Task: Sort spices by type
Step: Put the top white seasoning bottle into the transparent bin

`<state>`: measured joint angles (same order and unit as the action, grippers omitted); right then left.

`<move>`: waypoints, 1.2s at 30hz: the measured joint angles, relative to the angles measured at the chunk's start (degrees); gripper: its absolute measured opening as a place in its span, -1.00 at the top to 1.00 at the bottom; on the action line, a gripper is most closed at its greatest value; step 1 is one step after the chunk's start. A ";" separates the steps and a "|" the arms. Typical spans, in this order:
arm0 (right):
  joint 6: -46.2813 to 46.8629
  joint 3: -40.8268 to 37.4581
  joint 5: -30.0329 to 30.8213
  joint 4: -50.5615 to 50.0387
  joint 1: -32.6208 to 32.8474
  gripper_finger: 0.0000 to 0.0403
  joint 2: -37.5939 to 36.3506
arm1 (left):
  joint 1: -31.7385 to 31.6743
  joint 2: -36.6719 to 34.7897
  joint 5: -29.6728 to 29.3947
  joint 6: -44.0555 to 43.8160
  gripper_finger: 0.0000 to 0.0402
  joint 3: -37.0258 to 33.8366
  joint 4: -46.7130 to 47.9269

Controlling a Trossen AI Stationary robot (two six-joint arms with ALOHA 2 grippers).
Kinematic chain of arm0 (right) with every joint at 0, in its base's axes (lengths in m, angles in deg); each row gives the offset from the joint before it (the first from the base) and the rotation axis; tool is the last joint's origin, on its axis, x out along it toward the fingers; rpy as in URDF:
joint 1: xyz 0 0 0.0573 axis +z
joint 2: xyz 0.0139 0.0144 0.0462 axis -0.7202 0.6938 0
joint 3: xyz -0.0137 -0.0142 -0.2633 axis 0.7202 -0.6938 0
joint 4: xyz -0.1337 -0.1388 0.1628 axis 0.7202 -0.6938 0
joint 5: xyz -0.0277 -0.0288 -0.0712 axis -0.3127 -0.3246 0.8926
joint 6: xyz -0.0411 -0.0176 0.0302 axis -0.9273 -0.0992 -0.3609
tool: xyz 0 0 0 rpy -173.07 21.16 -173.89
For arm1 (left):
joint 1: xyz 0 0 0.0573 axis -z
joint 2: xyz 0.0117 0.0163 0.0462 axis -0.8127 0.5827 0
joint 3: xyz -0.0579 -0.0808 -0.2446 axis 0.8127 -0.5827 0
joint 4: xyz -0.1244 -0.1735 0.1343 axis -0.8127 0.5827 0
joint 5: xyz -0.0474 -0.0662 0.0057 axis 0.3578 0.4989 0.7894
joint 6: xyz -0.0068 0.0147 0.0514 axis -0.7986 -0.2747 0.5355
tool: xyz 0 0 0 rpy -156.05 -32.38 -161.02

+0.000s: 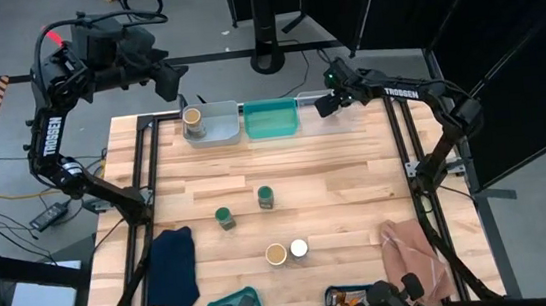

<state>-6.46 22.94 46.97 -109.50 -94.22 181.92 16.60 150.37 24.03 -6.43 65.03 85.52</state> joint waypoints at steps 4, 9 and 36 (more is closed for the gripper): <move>0.19 -0.17 -0.06 0.72 -0.04 0.01 0.00 | 0.00 0.00 -0.08 -0.02 -0.62 0.00 -0.02; 1.18 -0.20 0.75 1.70 -0.21 0.01 0.00 | 0.00 0.00 -0.13 -0.02 -0.62 0.00 0.00; -0.77 0.83 1.85 1.07 -0.60 -0.21 0.20 | 0.00 0.00 -0.20 0.02 -0.62 0.00 0.04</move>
<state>-7.23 23.76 48.83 -108.43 -94.82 182.12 16.60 150.37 23.84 -6.41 65.03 85.55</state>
